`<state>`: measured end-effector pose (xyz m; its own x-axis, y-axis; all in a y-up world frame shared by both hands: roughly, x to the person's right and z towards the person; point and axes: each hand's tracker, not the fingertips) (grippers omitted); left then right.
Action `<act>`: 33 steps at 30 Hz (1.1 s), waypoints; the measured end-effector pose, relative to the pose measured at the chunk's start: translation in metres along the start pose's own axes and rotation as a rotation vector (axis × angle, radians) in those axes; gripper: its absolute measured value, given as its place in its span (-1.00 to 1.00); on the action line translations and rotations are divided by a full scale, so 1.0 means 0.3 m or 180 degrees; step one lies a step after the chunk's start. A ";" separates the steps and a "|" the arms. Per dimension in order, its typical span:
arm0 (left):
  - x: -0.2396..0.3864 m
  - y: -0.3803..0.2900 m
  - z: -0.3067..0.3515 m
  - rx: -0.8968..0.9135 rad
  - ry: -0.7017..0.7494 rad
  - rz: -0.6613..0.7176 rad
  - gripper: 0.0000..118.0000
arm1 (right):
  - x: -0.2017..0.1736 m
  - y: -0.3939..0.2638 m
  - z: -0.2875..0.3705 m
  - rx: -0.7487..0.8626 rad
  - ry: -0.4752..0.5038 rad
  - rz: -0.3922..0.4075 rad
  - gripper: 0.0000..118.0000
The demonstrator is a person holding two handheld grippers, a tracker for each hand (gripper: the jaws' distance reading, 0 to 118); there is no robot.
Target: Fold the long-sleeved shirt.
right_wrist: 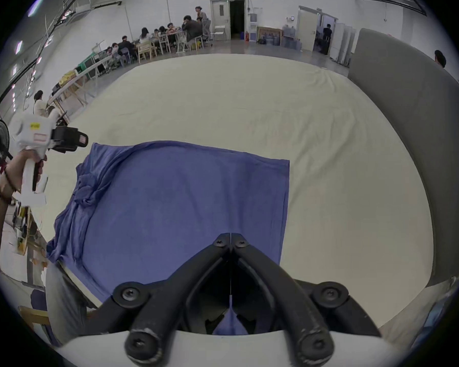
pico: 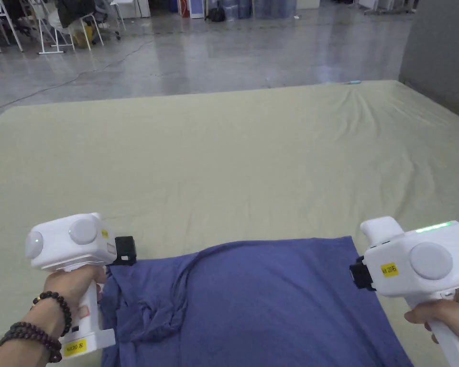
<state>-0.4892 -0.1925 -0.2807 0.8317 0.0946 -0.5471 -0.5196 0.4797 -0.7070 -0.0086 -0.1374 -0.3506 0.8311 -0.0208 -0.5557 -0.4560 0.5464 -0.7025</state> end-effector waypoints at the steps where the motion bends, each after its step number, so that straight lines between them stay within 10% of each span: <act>1: -0.002 0.006 -0.038 -0.0062 0.0015 0.0015 0.38 | 0.004 0.010 -0.016 -0.0029 0.0002 0.0003 -1.00; 5: 0.015 0.000 -0.130 -0.0202 0.0005 0.0135 0.31 | 0.033 0.061 -0.107 -0.0081 -0.0046 -0.0059 -1.00; 9: 0.075 -0.019 -0.091 -0.0073 0.0148 -0.0263 -1.00 | 0.062 0.136 -0.192 -0.0165 -0.0043 -0.0135 -1.00; 14: 0.112 -0.013 -0.015 -0.0024 -0.0043 -0.0376 -1.00 | 0.130 0.292 -0.288 -0.0167 -0.0309 -0.0296 -0.96; 17: 0.091 -0.002 0.000 -0.0044 -0.0117 -0.0343 -1.00 | 0.186 0.373 -0.355 -0.0254 -0.0275 -0.0569 0.59; 18: 0.077 0.005 -0.002 -0.0041 -0.0128 -0.0313 -1.00 | 0.205 0.393 -0.395 -0.0366 -0.0218 -0.0626 0.65; 25: 0.034 0.018 -0.007 -0.0069 -0.0168 -0.0274 -1.00 | 0.260 0.443 -0.589 -0.0781 -0.0355 -0.0594 0.60; 28: 0.037 0.019 -0.012 -0.0068 -0.0169 -0.0262 -1.00 | 0.259 0.437 -0.642 -0.0915 -0.0439 -0.0643 0.00; 33: 0.046 0.018 -0.024 -0.0078 -0.0142 -0.0303 -1.00 | 0.243 0.424 -0.624 -0.0893 -0.0454 -0.0605 -0.26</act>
<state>-0.4819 -0.1947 -0.2954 0.8851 0.0888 -0.4568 -0.4421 0.4669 -0.7659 -0.0657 -0.2263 -0.5636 0.9364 0.0278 -0.3498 -0.3422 0.2927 -0.8929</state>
